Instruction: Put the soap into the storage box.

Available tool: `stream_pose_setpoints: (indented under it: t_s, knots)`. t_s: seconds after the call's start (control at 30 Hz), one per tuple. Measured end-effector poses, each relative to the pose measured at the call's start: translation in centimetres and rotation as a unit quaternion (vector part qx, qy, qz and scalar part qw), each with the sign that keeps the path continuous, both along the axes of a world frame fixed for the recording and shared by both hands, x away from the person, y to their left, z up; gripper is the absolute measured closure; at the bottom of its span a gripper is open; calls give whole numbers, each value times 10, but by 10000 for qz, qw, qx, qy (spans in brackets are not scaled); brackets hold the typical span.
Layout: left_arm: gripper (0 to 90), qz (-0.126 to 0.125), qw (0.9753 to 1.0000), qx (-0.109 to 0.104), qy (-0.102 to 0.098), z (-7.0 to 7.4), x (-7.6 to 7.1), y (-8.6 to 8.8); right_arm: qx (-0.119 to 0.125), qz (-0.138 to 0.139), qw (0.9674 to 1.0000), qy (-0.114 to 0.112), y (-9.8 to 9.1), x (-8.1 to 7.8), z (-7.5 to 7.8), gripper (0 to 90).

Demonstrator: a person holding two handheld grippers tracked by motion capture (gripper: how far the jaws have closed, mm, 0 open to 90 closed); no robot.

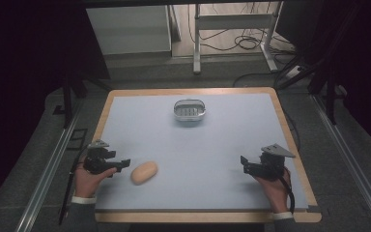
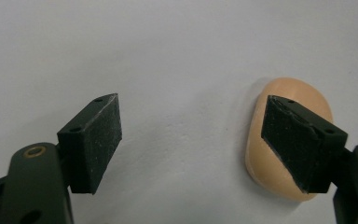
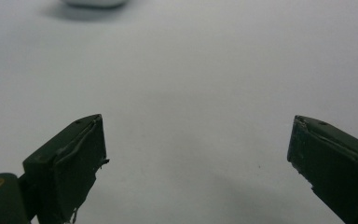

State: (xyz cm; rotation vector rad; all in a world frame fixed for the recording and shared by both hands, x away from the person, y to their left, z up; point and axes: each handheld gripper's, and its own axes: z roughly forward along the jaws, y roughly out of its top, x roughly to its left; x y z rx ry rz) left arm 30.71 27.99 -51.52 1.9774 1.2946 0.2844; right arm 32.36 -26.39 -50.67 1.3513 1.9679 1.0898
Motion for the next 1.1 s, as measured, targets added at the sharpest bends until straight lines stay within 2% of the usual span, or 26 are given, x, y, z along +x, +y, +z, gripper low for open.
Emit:
stream_pose_setpoints:
  t_s: [0.2, 0.4, 0.57, 0.77, 0.93, 1.0, 1.1]
  knots:
    - [214, 36, 9999, 113, -11, -1, 1, 0, 82, 82, 9999, -69, -8, -4, 2, 53]
    - [214, -7, 9999, 133, 16, -2, -1, -2, -15, 115, 9999, -62, -10, -5, 4, 58]
    - [212, 17, 9999, 108, -32, 0, -2, 0, -158, 321, 9993, -108, -10, -8, 4, 74]
    - [212, -9, 9997, 224, 26, -1, 0, 0, -59, 302, 9995, -30, -15, -7, 0, 82]
    - [210, 14, 9995, 321, 17, 7, 0, -3, -70, 258, 9996, -7, -20, -8, -1, 82]
    - [208, -46, 9994, 342, 23, 11, -1, -5, -26, 255, 9997, -16, -21, -8, -1, 83]
    - [209, -138, 9987, 490, 22, 19, -1, -10, -62, 299, 9995, -23, -21, -9, -1, 88]
